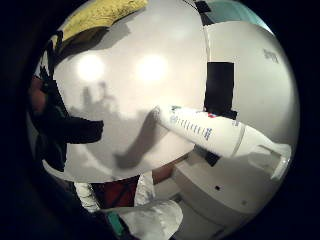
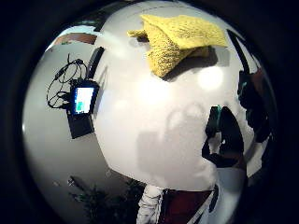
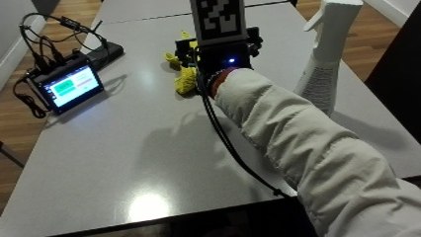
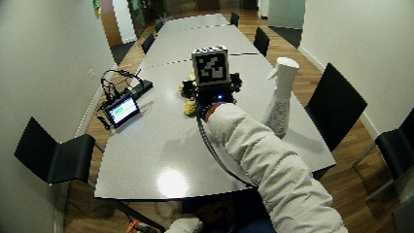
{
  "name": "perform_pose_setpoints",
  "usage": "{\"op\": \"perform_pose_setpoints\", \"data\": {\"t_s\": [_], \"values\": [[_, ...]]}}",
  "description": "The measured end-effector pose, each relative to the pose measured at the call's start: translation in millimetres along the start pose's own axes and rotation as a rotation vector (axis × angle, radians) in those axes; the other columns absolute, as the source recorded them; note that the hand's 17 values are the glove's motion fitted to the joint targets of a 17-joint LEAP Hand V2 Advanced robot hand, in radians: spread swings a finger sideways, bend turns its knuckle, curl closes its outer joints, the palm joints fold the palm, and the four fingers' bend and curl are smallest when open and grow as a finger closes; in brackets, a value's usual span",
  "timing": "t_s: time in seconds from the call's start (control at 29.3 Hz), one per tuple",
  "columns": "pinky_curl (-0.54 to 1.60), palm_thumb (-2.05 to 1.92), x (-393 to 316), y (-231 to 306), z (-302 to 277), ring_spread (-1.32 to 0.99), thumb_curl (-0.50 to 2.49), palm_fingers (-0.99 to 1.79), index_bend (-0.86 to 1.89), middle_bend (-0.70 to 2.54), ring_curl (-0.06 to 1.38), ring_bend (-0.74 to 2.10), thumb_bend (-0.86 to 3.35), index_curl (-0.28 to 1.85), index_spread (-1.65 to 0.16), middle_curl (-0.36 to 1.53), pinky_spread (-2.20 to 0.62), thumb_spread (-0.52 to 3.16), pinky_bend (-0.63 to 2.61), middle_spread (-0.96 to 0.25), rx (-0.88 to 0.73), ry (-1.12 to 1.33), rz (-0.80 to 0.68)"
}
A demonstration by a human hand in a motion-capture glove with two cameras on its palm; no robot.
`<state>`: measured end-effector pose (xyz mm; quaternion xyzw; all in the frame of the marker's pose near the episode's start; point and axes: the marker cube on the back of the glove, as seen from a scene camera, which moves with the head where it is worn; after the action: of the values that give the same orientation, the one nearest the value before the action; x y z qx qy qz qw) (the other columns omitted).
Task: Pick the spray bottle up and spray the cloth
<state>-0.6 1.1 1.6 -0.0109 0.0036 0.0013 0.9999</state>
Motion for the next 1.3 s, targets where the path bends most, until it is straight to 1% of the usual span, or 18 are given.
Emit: {"op": "perform_pose_setpoints", "data": {"t_s": [0.07, 0.2, 0.34, 0.55, 0.65, 0.78, 0.89, 0.95, 1.06, 1.16, 1.23, 1.3], "values": [[0.14, 0.72, -1, 0, 0, -0.07, 0.17, 1.4, 0.14, 0.39, 0.13, 0.59, 0.46, 0.04, -0.09, 0.12, -0.11, 0.33, 0.73, -0.04, 0.002, 0.006, -0.001], [0.25, 0.78, -2, 0, 2, -0.09, 0.22, 1.31, 0.15, 0.44, 0.24, 0.67, 0.45, 0.12, -0.13, 0.2, -0.16, 0.48, 0.84, -0.05, -0.001, 0.023, 0.001], [0.32, 0.81, -4, 0, 4, -0.11, 0.26, 1.26, 0.16, 0.47, 0.31, 0.7, 0.43, 0.17, -0.15, 0.25, -0.18, 0.59, 0.89, -0.06, -0.013, 0.022, -0.006], [0.38, 0.84, -9, 2, 4, -0.12, 0.31, 1.22, 0.16, 0.49, 0.36, 0.71, 0.38, 0.22, -0.17, 0.31, -0.2, 0.69, 0.91, -0.06, -0.025, 0.019, -0.016], [0.4, 0.86, -16, 4, -1, -0.12, 0.33, 1.2, 0.17, 0.49, 0.37, 0.72, 0.35, 0.24, -0.17, 0.33, -0.21, 0.72, 0.9, -0.06, -0.007, 0.007, -0.055], [0.37, 0.87, -22, 21, -18, -0.1, 0.35, 1.07, 0.2, 0.52, 0.38, 0.67, 0.31, 0.28, -0.18, 0.36, -0.2, 0.75, 0.69, -0.06, 0.024, -0.045, -0.102], [0.36, 0.89, -13, 48, -42, -0.08, 0.37, 0.87, 0.21, 0.49, 0.39, 0.61, 0.3, 0.31, -0.18, 0.38, -0.15, 0.79, 0.57, -0.05, 0.101, -0.187, -0.177], [0.36, 0.89, 5, 68, -59, -0.07, 0.38, 0.8, 0.21, 0.46, 0.38, 0.57, 0.29, 0.33, -0.19, 0.37, -0.13, 0.82, 0.54, -0.04, 0.176, -0.324, -0.236], [0.36, 0.9, 45, 99, -78, -0.07, 0.39, 0.71, 0.22, 0.37, 0.37, 0.5, 0.27, 0.35, -0.2, 0.36, -0.1, 0.86, 0.54, -0.03, 0.319, -0.581, -0.346], [0.34, 0.92, 87, 127, -91, -0.06, 0.41, 0.63, 0.23, 0.36, 0.36, 0.44, 0.26, 0.37, -0.21, 0.37, -0.07, 0.89, 0.45, -0.02, 0.475, -0.848, -0.462], [0.32, 0.93, 115, 134, -91, -0.05, 0.42, 0.6, 0.24, 0.36, 0.35, 0.43, 0.26, 0.37, -0.22, 0.37, -0.05, 0.9, 0.36, -0.01, 0.592, -0.993, -0.487], [0.31, 0.95, 145, 127, -80, -0.06, 0.43, 0.58, 0.23, 0.37, 0.35, 0.41, 0.25, 0.37, -0.23, 0.38, -0.02, 0.9, 0.31, -0.01, 0.708, -1.099, -0.442]]}}
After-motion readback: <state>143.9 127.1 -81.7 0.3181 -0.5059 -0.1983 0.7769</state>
